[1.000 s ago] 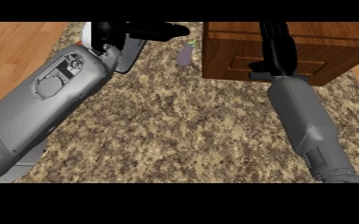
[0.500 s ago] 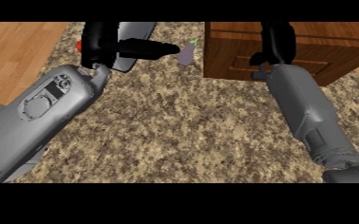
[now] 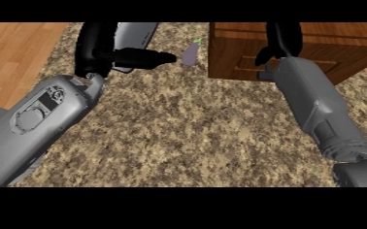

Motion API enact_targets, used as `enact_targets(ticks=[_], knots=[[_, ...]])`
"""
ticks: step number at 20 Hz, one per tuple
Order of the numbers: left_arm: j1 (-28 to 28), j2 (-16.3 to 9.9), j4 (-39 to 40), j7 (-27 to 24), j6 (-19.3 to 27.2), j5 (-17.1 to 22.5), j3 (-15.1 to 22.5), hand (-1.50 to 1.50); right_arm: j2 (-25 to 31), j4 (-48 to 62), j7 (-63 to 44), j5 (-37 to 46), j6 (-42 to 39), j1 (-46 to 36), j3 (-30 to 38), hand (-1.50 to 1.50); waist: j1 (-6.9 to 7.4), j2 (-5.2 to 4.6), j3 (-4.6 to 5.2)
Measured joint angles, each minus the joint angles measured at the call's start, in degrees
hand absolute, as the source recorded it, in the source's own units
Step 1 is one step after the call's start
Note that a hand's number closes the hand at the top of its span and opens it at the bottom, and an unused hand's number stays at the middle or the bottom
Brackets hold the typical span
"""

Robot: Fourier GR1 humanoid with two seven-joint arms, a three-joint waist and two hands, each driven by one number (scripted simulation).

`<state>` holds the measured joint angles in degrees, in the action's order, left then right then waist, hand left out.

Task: Pick up the can, place it into the drawer and close the drawer

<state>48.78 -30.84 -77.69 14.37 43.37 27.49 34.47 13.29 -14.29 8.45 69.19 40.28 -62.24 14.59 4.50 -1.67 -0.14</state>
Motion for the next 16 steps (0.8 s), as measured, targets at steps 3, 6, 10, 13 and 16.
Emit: enact_targets(ticks=[3,6,10,13,16], knots=[[-1.45,-0.16,-0.72,-0.55,-0.14,-0.17,-0.18,-1.5,-0.29,-0.27,4.22,-3.06,-0.87,-0.36,2.51,-1.5,-0.29,-0.09,-0.12],[-2.27,-0.67,-0.9,-0.87,-0.43,-0.38,-0.55,-1.5,-0.76,-0.65,8.16,-6.1,-1.7,-0.57,5.17,-1.5,-0.69,-0.2,-0.17],[-3.59,-0.62,-1.57,-1.14,-0.32,-0.67,-0.65,-1.5,-2.13,-1.22,12.13,-11.15,-4.27,-1.6,9.4,-1.5,-0.88,-0.06,-0.21],[-5.12,-0.91,-1.76,-2.16,-0.62,-0.6,-1.55,-1.5,-3.7,-1.95,15.33,-15.5,-6.42,-2.32,12.81,-1.5,-1.27,0.04,-0.22],[-6.89,-0.9,-2.59,-2.96,-0.26,-1.08,-1.6,-1.5,-5.35,-2.8,17.77,-20.86,-9.27,-3.0,16.97,-1.5,-1.61,0.34,-0.22]])
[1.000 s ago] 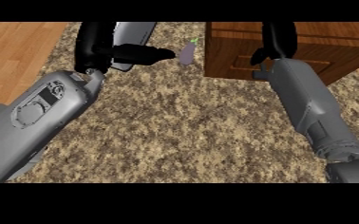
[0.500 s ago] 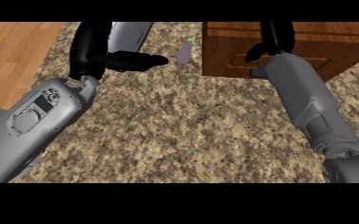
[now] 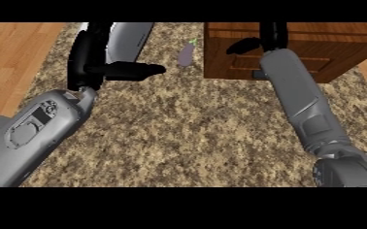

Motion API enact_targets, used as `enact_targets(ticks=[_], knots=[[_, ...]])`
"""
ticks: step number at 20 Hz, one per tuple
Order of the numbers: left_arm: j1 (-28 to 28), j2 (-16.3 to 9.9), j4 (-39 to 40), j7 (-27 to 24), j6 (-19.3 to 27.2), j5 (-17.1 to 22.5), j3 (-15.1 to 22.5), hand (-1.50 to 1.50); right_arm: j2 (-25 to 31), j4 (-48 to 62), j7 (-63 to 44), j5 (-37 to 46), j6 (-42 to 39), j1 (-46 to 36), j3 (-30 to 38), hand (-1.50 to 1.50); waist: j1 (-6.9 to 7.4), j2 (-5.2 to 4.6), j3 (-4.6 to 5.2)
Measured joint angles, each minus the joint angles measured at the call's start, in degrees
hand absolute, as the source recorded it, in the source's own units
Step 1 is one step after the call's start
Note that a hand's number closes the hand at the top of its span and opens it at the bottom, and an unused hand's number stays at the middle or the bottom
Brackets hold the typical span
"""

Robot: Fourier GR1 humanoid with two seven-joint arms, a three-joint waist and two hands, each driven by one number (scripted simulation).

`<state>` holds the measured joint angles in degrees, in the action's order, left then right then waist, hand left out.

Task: Pick up the can, place it into the drawer and close the drawer

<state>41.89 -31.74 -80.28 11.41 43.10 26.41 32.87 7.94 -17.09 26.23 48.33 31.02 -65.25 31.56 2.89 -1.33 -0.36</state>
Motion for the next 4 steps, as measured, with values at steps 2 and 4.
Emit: enact_targets(ticks=[2,4], knots=[[-0.72,0.19,-0.17,-0.16,0.02,-0.03,-0.43,-1.5,-0.7,-0.24,0.99,-2.8,-1.61,-0.69,2.14,-1.5,-0.16,0.01,0.02],[-1.6,0.4,-0.51,-0.16,0.45,-0.58,-0.5,-1.5,-0.94,-0.44,2.15,-5.28,-3.44,-1.1,3.89,-1.5,-0.42,0.1,0.03]])
